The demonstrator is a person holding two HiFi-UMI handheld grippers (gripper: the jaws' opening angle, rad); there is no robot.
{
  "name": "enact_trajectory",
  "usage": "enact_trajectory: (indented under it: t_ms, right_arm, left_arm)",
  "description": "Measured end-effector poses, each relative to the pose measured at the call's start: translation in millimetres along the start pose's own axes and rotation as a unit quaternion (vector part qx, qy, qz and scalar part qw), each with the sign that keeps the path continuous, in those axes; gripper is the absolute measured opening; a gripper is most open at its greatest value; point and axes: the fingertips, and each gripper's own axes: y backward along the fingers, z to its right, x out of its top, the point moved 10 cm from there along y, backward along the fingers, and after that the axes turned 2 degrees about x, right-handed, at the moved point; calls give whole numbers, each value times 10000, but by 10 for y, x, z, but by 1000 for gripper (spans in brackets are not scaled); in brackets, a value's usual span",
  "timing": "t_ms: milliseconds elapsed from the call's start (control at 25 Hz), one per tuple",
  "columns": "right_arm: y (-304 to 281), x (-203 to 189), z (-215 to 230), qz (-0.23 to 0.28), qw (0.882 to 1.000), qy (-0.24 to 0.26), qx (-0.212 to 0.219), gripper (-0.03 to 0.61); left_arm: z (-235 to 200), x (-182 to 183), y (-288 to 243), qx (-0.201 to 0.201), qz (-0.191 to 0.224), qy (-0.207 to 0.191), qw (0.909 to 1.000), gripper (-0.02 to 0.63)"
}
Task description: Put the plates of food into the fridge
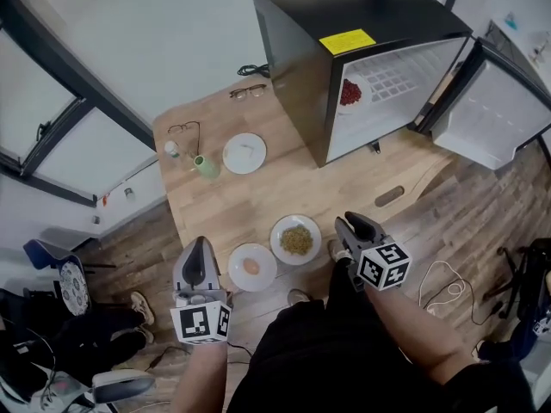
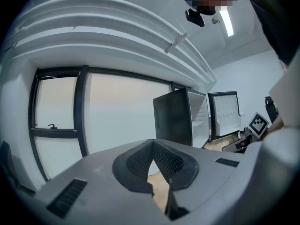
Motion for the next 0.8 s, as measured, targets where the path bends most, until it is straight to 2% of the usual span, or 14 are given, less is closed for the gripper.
enact_trajectory:
  t_ms: [280, 400, 600, 800]
  right_arm:
    - [34, -684, 42, -222, 9930, -1151, -119, 127]
    - [5, -884, 116, -270, 9886, -1472, -184, 127]
    - [-122, -1162, 114, -417, 9749, -2177, 218, 134]
    - [-269, -1418, 119, -688, 9619, -2628, 305, 174]
  left_arm:
    - [21, -123, 215, -91, -126, -86, 9998, 3]
    - [60, -160, 269, -151, -157, -149, 9997, 3]
    - [68, -222, 372, -201, -253, -248, 9992, 3]
    - [45, -270, 445, -171, -355, -306, 9988, 3]
